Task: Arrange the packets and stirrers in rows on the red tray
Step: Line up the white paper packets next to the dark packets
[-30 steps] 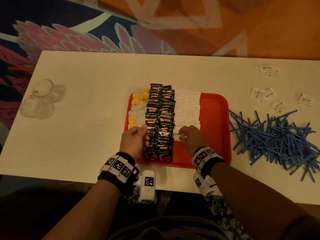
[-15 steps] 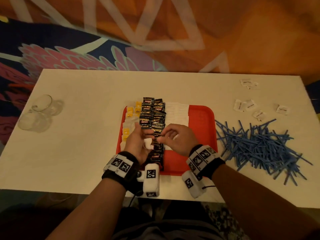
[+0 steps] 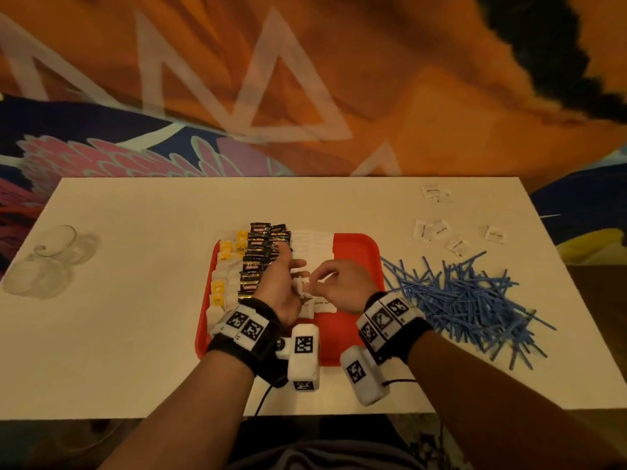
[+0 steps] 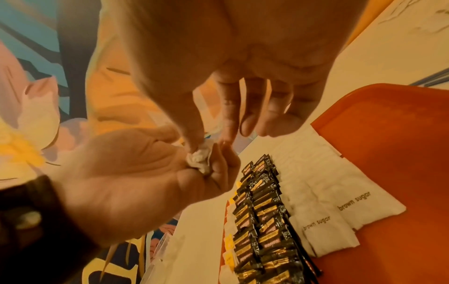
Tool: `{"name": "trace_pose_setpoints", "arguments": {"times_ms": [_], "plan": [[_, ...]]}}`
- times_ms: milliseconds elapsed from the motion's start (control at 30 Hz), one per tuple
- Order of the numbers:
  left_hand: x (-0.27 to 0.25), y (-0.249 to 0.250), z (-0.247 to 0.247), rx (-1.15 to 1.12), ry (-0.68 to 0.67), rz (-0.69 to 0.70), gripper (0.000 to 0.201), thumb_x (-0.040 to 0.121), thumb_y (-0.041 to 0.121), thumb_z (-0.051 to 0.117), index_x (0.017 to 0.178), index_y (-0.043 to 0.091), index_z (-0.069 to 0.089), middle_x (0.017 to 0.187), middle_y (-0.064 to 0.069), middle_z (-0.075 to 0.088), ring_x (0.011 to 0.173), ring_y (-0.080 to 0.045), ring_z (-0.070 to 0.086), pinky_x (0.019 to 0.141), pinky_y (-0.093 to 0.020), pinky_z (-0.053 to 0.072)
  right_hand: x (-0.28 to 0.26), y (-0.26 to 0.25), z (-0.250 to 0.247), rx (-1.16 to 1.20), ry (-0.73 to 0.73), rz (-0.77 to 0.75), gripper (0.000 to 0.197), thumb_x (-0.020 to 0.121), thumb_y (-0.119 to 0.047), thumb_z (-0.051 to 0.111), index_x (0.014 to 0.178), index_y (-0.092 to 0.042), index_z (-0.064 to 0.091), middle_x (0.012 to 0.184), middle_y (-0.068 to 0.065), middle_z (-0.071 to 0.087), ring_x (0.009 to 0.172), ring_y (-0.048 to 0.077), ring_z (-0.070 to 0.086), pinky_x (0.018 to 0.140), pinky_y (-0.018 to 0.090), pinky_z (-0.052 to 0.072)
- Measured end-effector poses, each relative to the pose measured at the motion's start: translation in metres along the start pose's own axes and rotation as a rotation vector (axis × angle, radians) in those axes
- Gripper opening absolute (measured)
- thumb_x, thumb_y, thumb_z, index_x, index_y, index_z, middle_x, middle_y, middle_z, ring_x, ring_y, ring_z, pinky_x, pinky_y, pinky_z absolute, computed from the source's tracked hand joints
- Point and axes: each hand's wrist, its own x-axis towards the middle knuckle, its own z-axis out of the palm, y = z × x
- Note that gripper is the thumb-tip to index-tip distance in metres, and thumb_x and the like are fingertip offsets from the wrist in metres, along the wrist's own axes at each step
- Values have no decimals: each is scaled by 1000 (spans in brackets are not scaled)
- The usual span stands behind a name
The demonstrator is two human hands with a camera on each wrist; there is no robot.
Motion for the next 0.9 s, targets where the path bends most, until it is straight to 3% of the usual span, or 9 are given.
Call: {"name": "trace_pose_setpoints", "arguments": {"times_ms": [67,133,167,267,367,533,700,800,900], "plan": [[-3,-3,4,3,-47,4,55,100,56,39,112,5,55,92,-11,58,67,-22,64,62,-35,55,0,1,-4,45,1,4,14,78,-22,78,72,-29,68,87,-10,69,81,10,66,72,27,52],[-5,-6,5,60,-83,32,39,103,40,48,109,2,56,93,-12,63,81,-23,65,82,-39,56,0,2,-9,76,34,7,20,80,-15,75,70,-29,66,84,-4,70,85,14,67,78,33,56],[-5,-8,5,124,-88,66,27,103,29,51,102,3,58,90,-11,63,84,-22,63,85,-38,54,0,3,-12,67,53,1,20,81,-14,75,70,-29,65,83,-3,69,85,14,66,77,31,55],[-4,-14,0,389,-52,229,11,99,9,56,91,5,63,79,-7,61,78,-18,58,80,-34,52,0,5,-19,103,100,-1,20,82,-12,74,73,-27,63,71,-6,62,73,10,60,66,26,48],[-3,-14,-5,538,32,370,4,92,9,67,90,8,70,68,0,65,71,-16,60,74,-34,50,1,6,-18,239,140,7,18,85,-13,71,78,-25,60,72,-6,63,69,9,59,66,25,47],[-4,-14,-6,321,110,387,11,93,3,62,86,9,68,77,-4,64,72,-15,58,66,-28,49,-5,5,-12,445,43,64,18,82,-13,77,88,-18,61,82,7,69,61,11,68,59,22,54],[-4,-13,-9,121,133,299,14,92,0,59,84,9,66,86,-9,66,80,-22,61,64,-29,50,-3,7,-13,543,47,162,10,88,-7,69,84,-15,65,75,3,68,55,7,65,52,21,48],[-1,-17,-12,39,144,267,12,95,3,58,86,9,63,86,-12,67,81,-24,63,64,-29,52,-2,6,-9,710,49,250,5,89,-8,69,91,-9,65,85,6,68,62,13,64,56,25,49],[2,-22,-15,-7,134,257,12,98,2,55,90,8,62,91,-14,68,85,-25,65,72,-32,55,-6,10,-2,702,-49,267,29,81,-7,77,104,-9,59,95,16,72,74,18,70,64,26,55]]}}
